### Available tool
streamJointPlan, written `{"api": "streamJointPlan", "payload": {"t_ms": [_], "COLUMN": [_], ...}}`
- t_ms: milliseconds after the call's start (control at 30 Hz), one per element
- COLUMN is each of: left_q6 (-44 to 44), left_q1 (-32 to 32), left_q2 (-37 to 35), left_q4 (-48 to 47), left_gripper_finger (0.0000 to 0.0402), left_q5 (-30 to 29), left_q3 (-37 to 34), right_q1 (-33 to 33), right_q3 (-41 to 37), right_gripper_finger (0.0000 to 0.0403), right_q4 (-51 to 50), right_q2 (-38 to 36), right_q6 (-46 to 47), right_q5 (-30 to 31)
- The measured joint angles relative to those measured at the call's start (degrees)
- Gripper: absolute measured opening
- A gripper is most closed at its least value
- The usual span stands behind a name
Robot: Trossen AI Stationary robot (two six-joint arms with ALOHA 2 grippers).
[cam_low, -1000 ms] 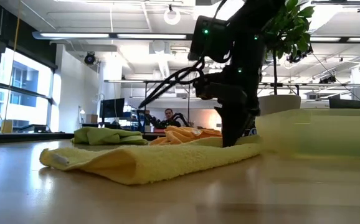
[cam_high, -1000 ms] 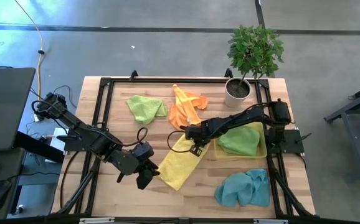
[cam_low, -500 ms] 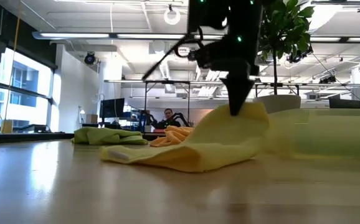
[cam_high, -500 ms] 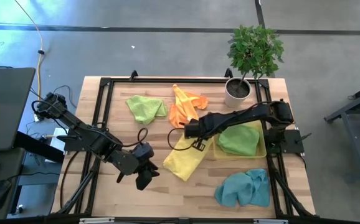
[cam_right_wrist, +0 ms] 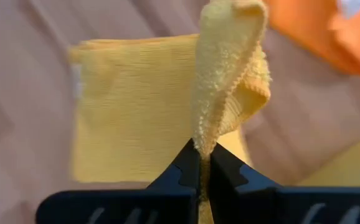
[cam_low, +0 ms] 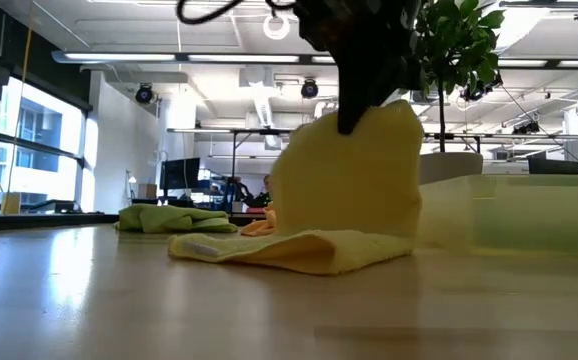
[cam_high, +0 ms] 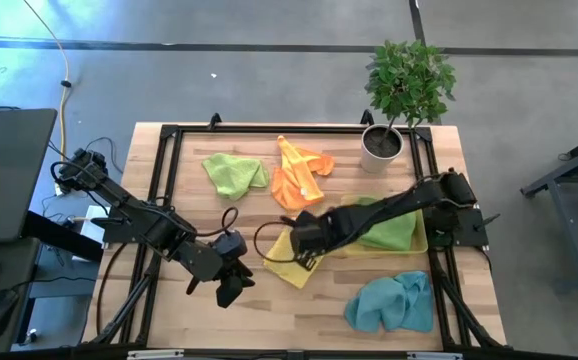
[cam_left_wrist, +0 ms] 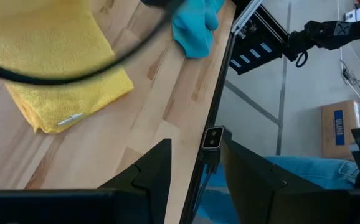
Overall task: Fold microfiber towels
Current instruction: Fold the yellow microfiber cloth, then put the yellow microfiber cloth into the yellow bin
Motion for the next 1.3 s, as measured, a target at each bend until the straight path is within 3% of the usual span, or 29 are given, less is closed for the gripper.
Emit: {"api": "streamJointPlan", "payload": {"t_ms": [433, 800, 900, 1133, 1300], "left_q6": [0.0, 1.1, 1.8, 1.9, 2.0], "left_q1": [-1.2, -2.0, -2.0, -2.0, -2.0], "left_q2": [0.0, 0.0, 0.0, 0.0, 0.0], "left_q4": [0.6, 0.5, 0.5, -0.4, -0.4], "left_gripper_finger": [0.0131, 0.0131, 0.0131, 0.0131, 0.0131], "left_q5": [0.0, 0.0, 0.0, 0.0, 1.0], "left_q3": [0.0, 0.0, 0.0, 0.0, 0.0], "right_q1": [4.5, 5.0, 4.9, 4.9, 4.1], "right_q3": [0.0, 0.0, 0.0, 0.0, 0.0], "right_gripper_finger": [0.0, 0.0005, 0.0029, 0.013, 0.016], "right_q4": [12.2, 16.7, 18.5, 22.0, 19.3], "right_q2": [6.2, 7.1, 7.1, 7.0, 6.3], "right_q6": [9.5, 6.5, 3.6, -4.5, -13.6], "right_q5": [-1.3, -2.1, -3.2, -6.5, -14.4]}}
